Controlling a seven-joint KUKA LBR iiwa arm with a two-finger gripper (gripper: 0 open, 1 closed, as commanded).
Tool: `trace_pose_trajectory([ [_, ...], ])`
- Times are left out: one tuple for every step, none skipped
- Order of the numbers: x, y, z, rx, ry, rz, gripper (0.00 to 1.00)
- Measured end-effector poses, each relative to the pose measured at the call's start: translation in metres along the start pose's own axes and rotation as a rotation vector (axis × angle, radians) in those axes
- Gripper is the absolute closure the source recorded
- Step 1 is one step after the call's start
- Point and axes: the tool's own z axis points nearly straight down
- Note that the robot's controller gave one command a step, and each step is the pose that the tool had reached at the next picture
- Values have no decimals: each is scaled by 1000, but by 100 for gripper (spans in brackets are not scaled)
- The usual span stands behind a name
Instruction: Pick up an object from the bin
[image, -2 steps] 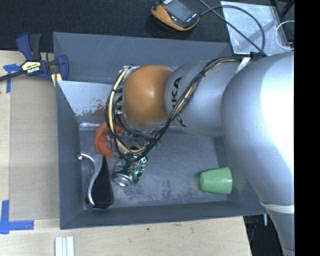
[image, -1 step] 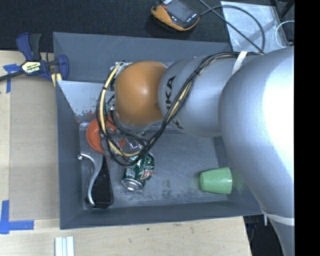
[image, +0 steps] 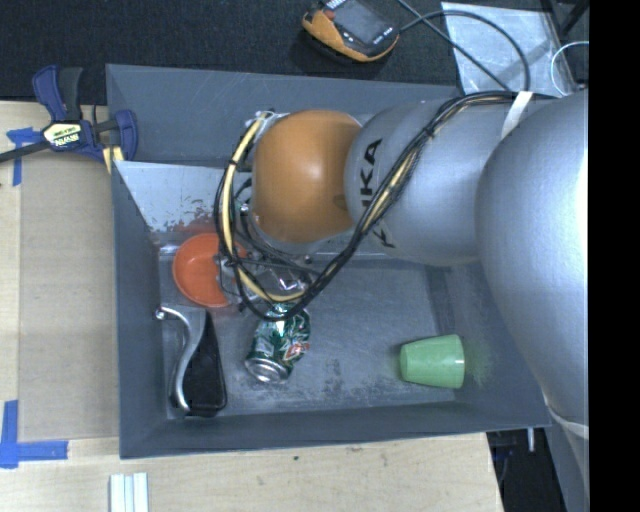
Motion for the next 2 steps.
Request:
trace_pose_trajectory([
  [-16,19,51,2,-4,50,100],
  [-14,24,-31,1,1,15,100],
])
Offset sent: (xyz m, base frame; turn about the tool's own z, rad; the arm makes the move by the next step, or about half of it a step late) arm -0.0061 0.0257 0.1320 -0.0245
